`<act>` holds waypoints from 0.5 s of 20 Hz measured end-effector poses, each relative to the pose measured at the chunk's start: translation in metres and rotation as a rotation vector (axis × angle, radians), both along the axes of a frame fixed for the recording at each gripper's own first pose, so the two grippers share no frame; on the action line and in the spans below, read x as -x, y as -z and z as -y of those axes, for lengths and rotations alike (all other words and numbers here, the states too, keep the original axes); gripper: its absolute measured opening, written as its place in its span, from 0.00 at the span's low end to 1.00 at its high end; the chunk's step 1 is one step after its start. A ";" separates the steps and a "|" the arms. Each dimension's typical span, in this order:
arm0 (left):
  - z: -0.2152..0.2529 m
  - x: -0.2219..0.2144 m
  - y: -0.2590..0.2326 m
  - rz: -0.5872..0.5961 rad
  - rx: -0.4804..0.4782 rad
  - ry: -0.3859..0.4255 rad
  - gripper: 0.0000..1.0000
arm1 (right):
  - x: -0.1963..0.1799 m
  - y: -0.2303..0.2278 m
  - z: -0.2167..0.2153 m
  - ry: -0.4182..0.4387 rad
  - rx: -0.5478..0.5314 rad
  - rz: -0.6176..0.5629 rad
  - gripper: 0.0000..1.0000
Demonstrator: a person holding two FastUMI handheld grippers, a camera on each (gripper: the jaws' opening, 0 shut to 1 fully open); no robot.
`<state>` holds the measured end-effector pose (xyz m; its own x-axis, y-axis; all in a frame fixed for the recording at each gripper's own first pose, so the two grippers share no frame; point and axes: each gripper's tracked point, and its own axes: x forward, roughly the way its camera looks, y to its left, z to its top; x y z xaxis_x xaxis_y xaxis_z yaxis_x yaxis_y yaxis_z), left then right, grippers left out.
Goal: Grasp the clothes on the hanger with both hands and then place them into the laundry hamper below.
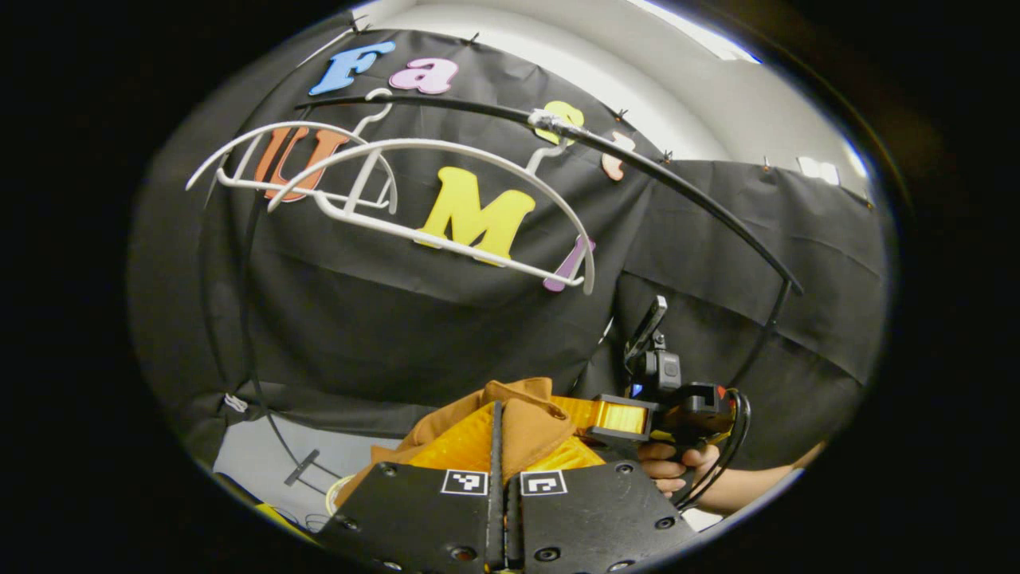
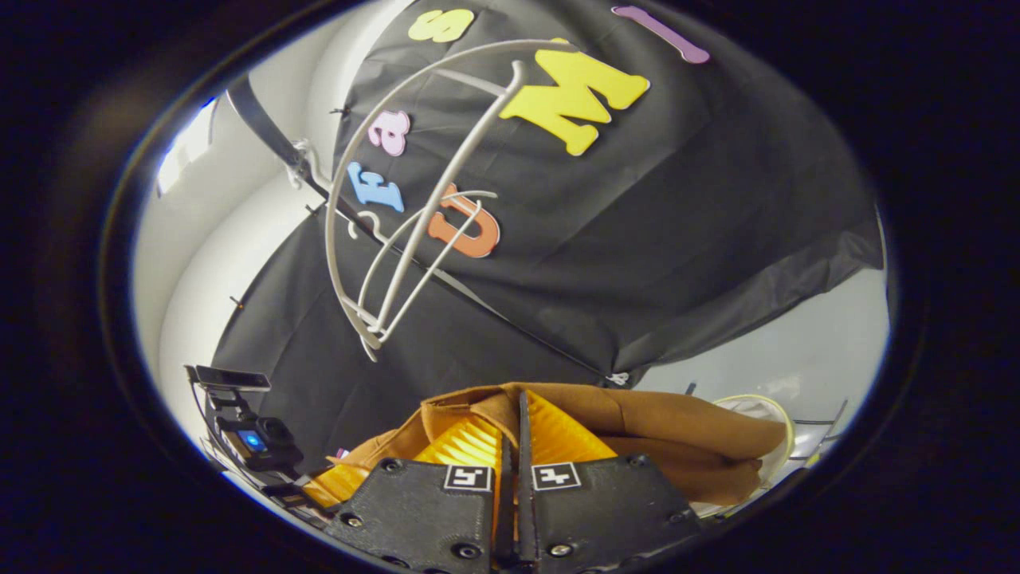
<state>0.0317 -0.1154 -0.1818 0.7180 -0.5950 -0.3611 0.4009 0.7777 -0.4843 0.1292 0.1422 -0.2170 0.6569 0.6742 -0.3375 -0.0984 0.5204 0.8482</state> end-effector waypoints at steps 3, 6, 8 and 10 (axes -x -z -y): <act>-0.002 0.004 0.026 -0.039 -0.035 0.004 0.07 | 0.003 0.027 0.000 0.001 0.035 -0.063 0.06; -0.003 0.012 0.058 -0.082 -0.110 0.028 0.01 | 0.009 0.066 0.005 0.005 0.095 -0.132 0.06; -0.002 0.017 0.075 -0.108 -0.148 0.040 0.01 | 0.013 0.084 0.009 0.008 0.124 -0.176 0.06; -0.004 0.017 0.094 -0.139 -0.175 0.034 0.01 | 0.015 0.101 0.011 0.010 0.147 -0.217 0.06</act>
<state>0.0152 -0.1114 -0.2760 0.6346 -0.5377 -0.5552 0.3672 0.8418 -0.3956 0.1139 0.1312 -0.3181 0.5648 0.6013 -0.5652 0.0837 0.6397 0.7641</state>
